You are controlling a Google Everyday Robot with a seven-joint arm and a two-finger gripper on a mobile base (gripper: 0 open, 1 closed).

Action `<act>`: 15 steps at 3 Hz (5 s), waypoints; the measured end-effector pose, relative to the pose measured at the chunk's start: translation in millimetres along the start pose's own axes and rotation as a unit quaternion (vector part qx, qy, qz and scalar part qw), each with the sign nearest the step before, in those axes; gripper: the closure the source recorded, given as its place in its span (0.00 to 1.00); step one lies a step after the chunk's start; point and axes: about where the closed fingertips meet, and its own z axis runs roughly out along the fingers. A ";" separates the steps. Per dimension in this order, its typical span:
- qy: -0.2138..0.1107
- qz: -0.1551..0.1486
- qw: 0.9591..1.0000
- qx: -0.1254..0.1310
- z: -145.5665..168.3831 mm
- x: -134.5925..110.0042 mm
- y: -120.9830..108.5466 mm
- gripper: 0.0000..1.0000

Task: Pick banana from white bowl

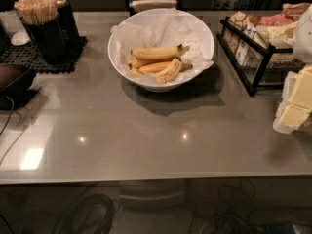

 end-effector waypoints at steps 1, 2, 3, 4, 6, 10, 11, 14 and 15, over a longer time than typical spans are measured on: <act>0.000 0.000 1.000 0.000 0.0 0.0 0.0 0.00; -0.012 -0.003 1.000 0.011 -4.5 -6.5 -5.0 0.00; -0.060 -0.040 0.997 0.021 -13.9 -36.9 -26.8 0.00; -0.134 -0.095 0.986 0.008 -20.8 -90.8 -55.8 0.00; -0.155 -0.097 0.983 0.033 -39.6 -101.5 -67.9 0.00; -0.167 -0.159 0.973 -0.001 16.7 -194.0 -133.0 0.00; -0.180 -0.141 0.973 -0.004 28.3 -189.7 -138.4 0.00; -0.201 -0.132 0.970 -0.022 83.6 -213.4 -175.9 0.18; -0.207 -0.124 0.970 -0.018 86.6 -213.2 -178.6 0.16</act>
Offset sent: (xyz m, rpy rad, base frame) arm 0.0103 0.0080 0.0096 0.0353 -0.0388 0.0187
